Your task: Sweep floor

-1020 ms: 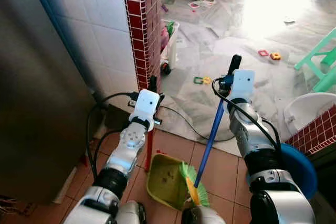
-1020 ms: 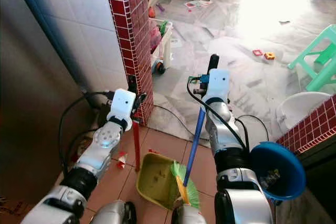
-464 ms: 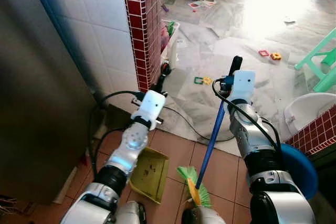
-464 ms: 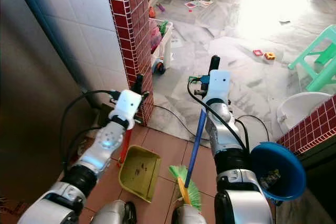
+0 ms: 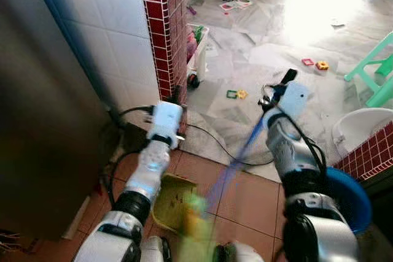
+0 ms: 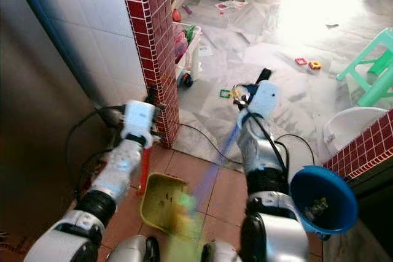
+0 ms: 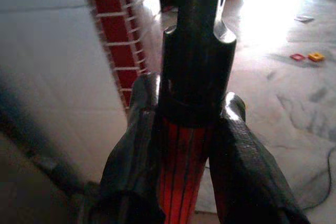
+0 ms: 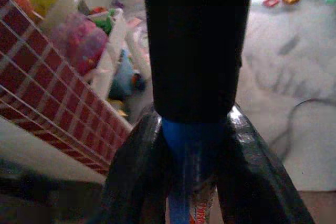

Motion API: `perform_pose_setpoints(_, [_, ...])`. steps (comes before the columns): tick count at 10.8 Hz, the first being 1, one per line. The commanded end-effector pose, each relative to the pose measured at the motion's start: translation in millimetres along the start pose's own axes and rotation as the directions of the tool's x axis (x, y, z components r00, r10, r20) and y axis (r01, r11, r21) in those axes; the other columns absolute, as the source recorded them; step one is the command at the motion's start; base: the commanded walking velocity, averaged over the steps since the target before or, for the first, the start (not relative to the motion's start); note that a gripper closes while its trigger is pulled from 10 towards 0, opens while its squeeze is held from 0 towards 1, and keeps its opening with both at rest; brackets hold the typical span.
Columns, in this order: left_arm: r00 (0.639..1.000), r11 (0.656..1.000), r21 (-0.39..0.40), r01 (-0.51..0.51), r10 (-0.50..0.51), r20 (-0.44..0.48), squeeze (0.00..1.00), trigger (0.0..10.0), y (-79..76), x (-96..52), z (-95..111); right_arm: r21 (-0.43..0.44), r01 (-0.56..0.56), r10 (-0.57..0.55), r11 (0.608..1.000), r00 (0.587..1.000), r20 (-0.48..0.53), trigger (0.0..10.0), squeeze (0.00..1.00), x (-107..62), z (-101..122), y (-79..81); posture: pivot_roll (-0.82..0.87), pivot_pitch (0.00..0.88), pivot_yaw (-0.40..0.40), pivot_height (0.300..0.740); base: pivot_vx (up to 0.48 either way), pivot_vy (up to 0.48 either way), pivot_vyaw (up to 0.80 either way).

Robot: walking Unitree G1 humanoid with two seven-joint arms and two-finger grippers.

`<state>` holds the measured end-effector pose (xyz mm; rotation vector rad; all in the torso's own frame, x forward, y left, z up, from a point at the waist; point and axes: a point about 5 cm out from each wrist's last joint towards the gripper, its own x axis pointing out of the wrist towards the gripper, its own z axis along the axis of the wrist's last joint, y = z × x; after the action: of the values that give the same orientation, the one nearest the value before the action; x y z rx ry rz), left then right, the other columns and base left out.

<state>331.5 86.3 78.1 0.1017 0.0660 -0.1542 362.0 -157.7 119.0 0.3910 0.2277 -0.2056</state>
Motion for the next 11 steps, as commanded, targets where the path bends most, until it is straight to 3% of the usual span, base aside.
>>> perform_pose_setpoints(1, [0.979, 0.995, -0.094, -0.018, -0.002, -0.205, 0.00, 10.0, -5.4, -14.7, -40, 0.124, -0.059, 0.053, 0.990, 0.997, 0.046, 10.0, 0.00, 0.3, 15, 18.3, -0.08, 0.062, 0.017, 0.740, 0.000, 0.000, 0.00])
perform_pose_setpoints(2, [0.976, 0.991, -0.127, -0.033, 0.005, -0.217, 0.00, 10.0, -4.9, -14.1, -41, 0.194, -0.086, 0.073, 0.977, 0.995, 0.074, 10.0, 0.00, 0.5, 25, 25.7, -0.08, 0.059, 0.015, 0.740, 0.000, 0.000, 0.00])
perform_pose_setpoints(3, [0.977, 0.991, -0.128, -0.027, -0.001, -0.214, 0.00, 10.0, -5.6, -13.5, -40, 0.213, -0.185, 0.151, 0.960, 0.975, 0.165, 10.0, 0.00, -2.8, 46, 39.8, -0.08, 0.058, 0.015, 0.740, 0.000, 0.000, 0.00])
perform_pose_setpoints(4, [0.977, 0.991, -0.130, -0.026, -0.002, -0.215, 0.00, 10.0, -5.9, -13.4, -40, 0.158, -0.234, 0.199, 0.959, 0.957, 0.210, 10.0, 0.00, -5.5, 55, 46.2, -0.08, 0.057, 0.016, 0.740, 0.000, 0.000, 0.00])
perform_pose_setpoints(5, [0.976, 0.991, -0.134, -0.026, -0.004, -0.218, 0.00, 10.0, -6.2, -12.9, -41, -0.048, -0.329, 0.327, 0.943, 0.896, 0.301, 10.0, 0.00, -13.2, 71, 57.5, -0.09, 0.057, 0.017, 0.740, 0.000, 0.000, 0.00])
perform_pose_setpoints(6, [0.976, 0.992, -0.128, -0.012, -0.016, -0.217, 0.00, 10.0, -7.8, -12.6, -40, -0.227, -0.342, 0.405, 0.912, 0.842, 0.356, 10.0, 0.00, -18.8, 81, 60.1, -0.09, 0.057, 0.018, 0.740, 0.000, 0.000, 0.00])
perform_pose_setpoints(8, [0.976, 0.990, -0.137, 0.018, -0.047, -0.211, 0.00, 10.0, -12.7, -12.9, -39, -0.382, -0.292, 0.448, 0.877, 0.783, 0.431, 10.0, 0.00, -25.4, 94, 50.1, -0.09, 0.058, 0.015, 0.740, 0.000, 0.000, 0.00])
perform_pose_setpoints(9, [0.975, 0.990, -0.140, 0.015, -0.046, -0.220, 0.00, 10.0, -12.3, -13.0, -40, -0.492, -0.242, 0.476, 0.836, 0.766, 0.433, 10.0, 0.00, -26.9, 94, 44.6, -0.09, 0.059, 0.016, 0.740, 0.000, 0.000, 0.00])
perform_pose_setpoints(11, [0.973, 0.990, -0.141, 0.024, -0.055, -0.224, 0.00, 10.0, -12.5, -13.3, -41, -0.566, -0.177, 0.444, 0.805, 0.812, 0.378, 10.0, 0.00, -23.1, 72, 28.2, -0.09, 0.060, 0.014, 0.740, 0.000, 0.000, 0.00])
